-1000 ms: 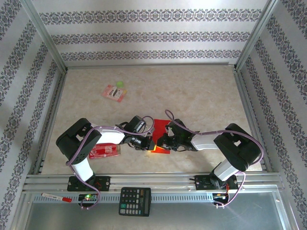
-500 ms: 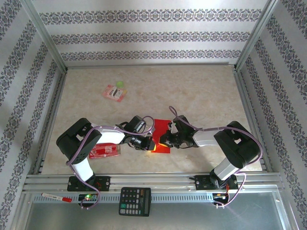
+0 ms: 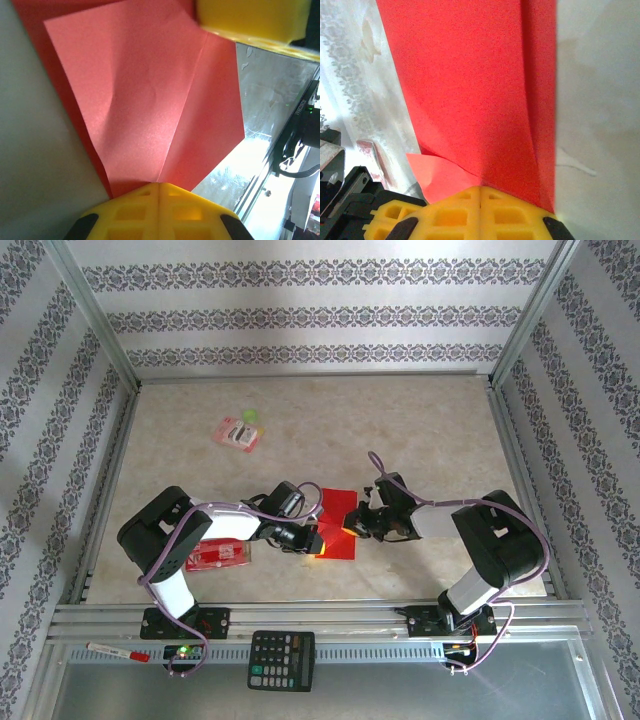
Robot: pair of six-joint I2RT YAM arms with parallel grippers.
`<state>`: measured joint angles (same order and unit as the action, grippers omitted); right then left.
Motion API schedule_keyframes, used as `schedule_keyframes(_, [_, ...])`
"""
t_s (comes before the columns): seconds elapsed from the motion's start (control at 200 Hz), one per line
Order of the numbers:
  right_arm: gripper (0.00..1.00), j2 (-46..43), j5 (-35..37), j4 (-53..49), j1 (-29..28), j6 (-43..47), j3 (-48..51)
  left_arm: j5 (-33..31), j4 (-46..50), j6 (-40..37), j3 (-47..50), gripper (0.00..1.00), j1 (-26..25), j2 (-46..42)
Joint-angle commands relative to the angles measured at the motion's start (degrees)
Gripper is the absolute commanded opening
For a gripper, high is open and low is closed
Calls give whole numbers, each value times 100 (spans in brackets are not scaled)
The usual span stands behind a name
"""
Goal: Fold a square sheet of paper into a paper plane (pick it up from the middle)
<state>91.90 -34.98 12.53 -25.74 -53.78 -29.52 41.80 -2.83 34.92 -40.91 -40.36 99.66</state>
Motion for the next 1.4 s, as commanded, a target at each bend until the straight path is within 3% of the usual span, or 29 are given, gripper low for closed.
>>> schedule_keyframes(0.0, [5,72,1541,-541,428,90,130,-970,1292,-233,360,0,54,423])
schedule_keyframes(0.215, [4,-117,1793,-627,698,79,89,-948,1279,-240,324,0,49,430])
schedule_keyframes(0.39, [6,-607,1369,-847,810,503,-211,-753,1146,-99,121,0,-37,305])
schedule_keyframes(0.495, [7,-1196,1403,-1332,565,851,-300,-586,760,208,8,0,-128,119])
schedule_keyframes(0.67, [8,-1728,1583,-1439,-169,642,-46,-441,256,659,-160,14,-132,-250])
schedule_keyframes(0.909, [7,-1077,1259,-517,-754,280,-80,-365,13,855,-250,19,-130,-493])
schedule_keyframes(1.134, [6,-191,977,-13,-777,236,-243,-295,-56,833,-509,6,-132,-60])
schedule_keyframes(1.394, [6,61,1025,-10,-644,294,3,-302,198,580,-545,2,-89,242])
